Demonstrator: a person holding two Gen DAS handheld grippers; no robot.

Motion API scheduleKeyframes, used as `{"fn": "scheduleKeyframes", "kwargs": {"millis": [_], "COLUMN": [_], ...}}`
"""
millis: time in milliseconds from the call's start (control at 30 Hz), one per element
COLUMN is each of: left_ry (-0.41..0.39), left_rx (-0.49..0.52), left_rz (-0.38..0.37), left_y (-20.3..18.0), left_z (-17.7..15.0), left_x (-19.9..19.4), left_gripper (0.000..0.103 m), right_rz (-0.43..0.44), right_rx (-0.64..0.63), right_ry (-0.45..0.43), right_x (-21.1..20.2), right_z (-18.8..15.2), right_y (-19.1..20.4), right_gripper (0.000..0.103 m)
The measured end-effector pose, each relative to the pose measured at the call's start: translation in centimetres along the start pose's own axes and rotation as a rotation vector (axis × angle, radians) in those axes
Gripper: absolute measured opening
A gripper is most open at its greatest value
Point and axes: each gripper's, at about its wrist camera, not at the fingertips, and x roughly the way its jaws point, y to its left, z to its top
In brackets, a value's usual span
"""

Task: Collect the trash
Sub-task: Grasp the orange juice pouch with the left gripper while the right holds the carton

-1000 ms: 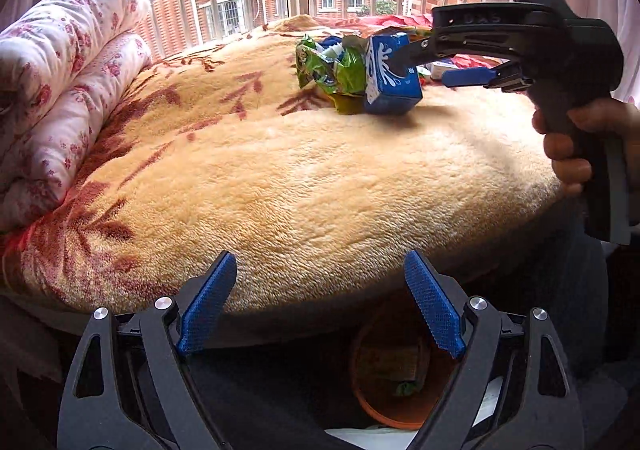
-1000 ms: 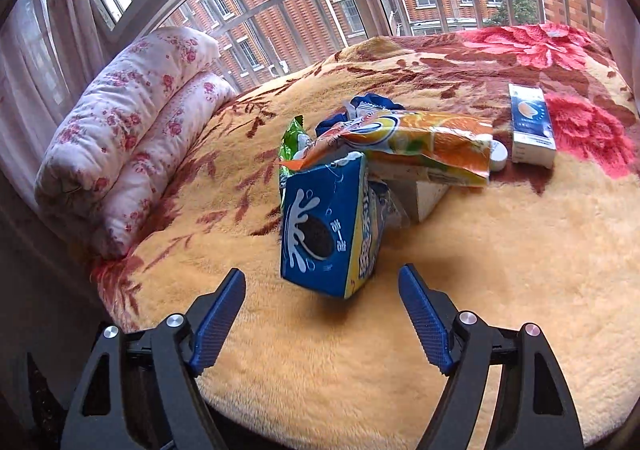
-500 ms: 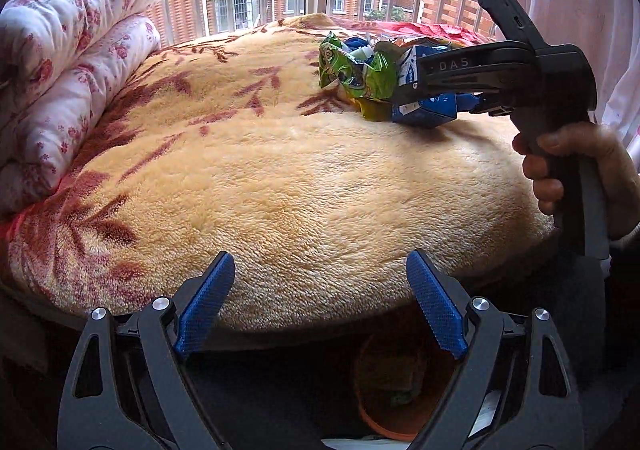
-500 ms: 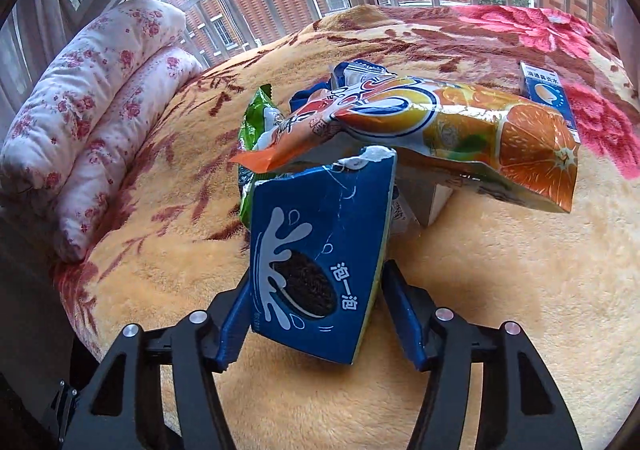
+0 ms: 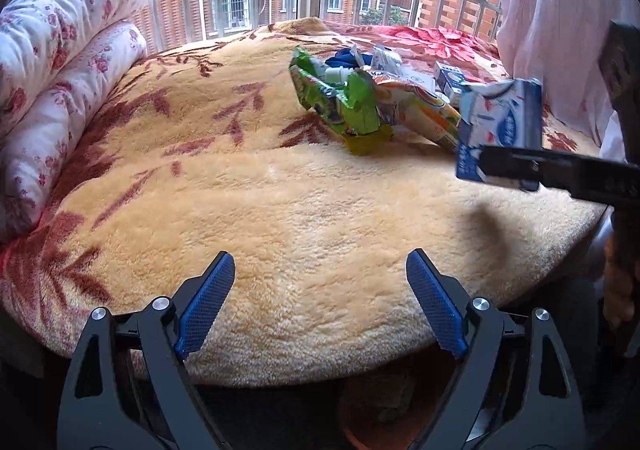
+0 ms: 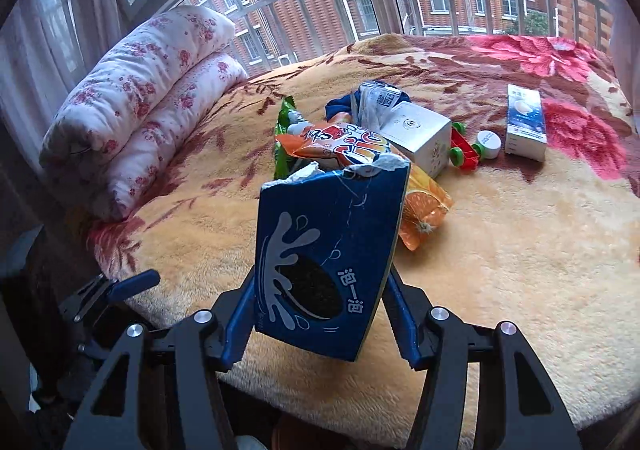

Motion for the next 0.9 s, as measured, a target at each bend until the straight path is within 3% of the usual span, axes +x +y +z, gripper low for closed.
{"fn": "scheduleKeyframes", "kwargs": {"millis": [233,500,700,900], "left_ry": [0.039,0.041,0.011,0.014], "left_rx": [-0.104,-0.206,-0.285,-0.400], "left_rz": [-0.131,-0.295,-0.236,-0.191], "left_y": [-1.1,-5.0,-7.8,-8.1], "left_z": [3.2,6.1,8.9,10.5], "left_x": [2.2,4.7,7.3,10.5], "left_gripper": [0.085,0.085,0.085,0.085], "right_rz": [-0.027,-0.073,-0.085,-0.082], "right_rx": [0.012,0.072,0.115,0.130], "right_ry": [-0.053,-0.097,-0.114,-0.120], "right_x": [-4.2,-7.1,-8.3,-8.5], "right_z": [-2.6,-4.5,-5.6,-5.9], "right_y": [-2.1,-6.4,-8.9,-10.7], "right_gripper": [0.058,0.058,0.058,0.058]}}
